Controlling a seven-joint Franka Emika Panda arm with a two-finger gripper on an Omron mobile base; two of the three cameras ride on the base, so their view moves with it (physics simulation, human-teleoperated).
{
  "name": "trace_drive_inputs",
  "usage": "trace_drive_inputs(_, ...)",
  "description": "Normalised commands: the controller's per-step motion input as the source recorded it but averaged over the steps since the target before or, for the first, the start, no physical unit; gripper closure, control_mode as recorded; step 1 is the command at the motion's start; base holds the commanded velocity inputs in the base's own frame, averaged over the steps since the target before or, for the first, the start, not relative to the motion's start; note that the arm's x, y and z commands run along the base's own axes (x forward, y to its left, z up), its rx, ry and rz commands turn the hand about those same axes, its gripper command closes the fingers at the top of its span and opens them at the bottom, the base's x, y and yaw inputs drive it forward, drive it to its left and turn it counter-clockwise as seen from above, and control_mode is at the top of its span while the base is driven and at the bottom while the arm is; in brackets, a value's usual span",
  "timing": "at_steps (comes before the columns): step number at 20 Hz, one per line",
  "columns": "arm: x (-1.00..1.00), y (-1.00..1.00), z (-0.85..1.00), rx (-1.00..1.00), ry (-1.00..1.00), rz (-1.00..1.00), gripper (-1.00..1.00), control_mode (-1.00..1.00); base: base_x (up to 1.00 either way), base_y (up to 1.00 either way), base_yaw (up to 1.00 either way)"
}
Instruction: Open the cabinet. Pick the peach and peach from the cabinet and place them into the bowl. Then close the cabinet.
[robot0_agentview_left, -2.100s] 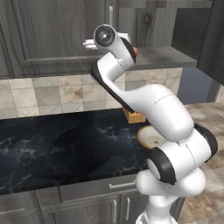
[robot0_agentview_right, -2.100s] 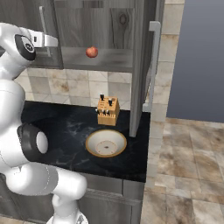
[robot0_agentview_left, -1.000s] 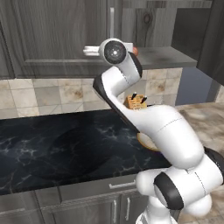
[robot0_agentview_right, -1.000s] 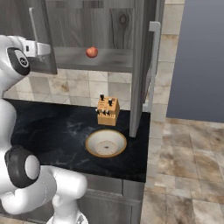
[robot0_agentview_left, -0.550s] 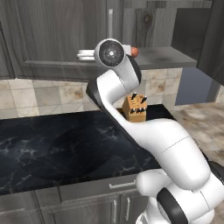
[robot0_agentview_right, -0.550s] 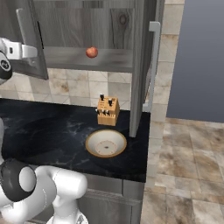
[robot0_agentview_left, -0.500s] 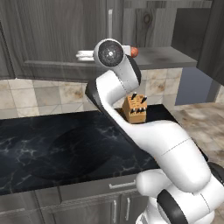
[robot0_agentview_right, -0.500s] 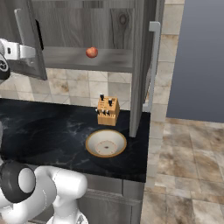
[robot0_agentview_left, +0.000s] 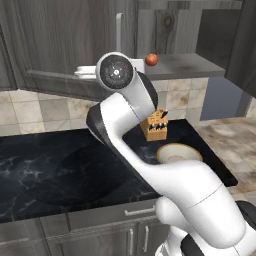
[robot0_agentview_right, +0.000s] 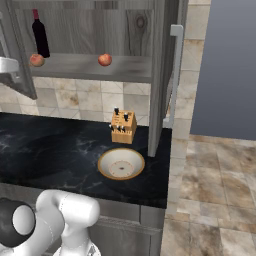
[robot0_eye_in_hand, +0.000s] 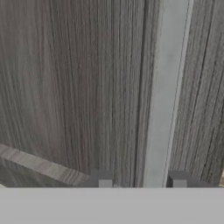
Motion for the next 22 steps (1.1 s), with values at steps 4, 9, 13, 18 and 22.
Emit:
trace_drive_inputs(4, -0.66, 0.46, -0.04, 0.0, 0.0, -0.03, 1.0, -1.0, 0.0, 0.0, 0.0)
trace_drive_inputs(9, -0.37, 0.4, -0.04, 0.0, 0.0, -0.07, 1.0, -1.0, 0.0, 0.0, 0.0)
trace_drive_inputs(13, -0.35, 0.41, -0.06, 0.0, 0.01, -0.05, 1.0, -1.0, 0.0, 0.0, 0.0)
trace_drive_inputs(18, -0.29, 0.36, -0.08, 0.0, 0.04, -0.03, -1.0, -1.0, 0.0, 0.0, 0.0)
trace_drive_inputs(22, -0.03, 0.07, -0.03, 0.0, 0.08, 0.0, -1.0, -1.0, 0.0, 0.0, 0.0)
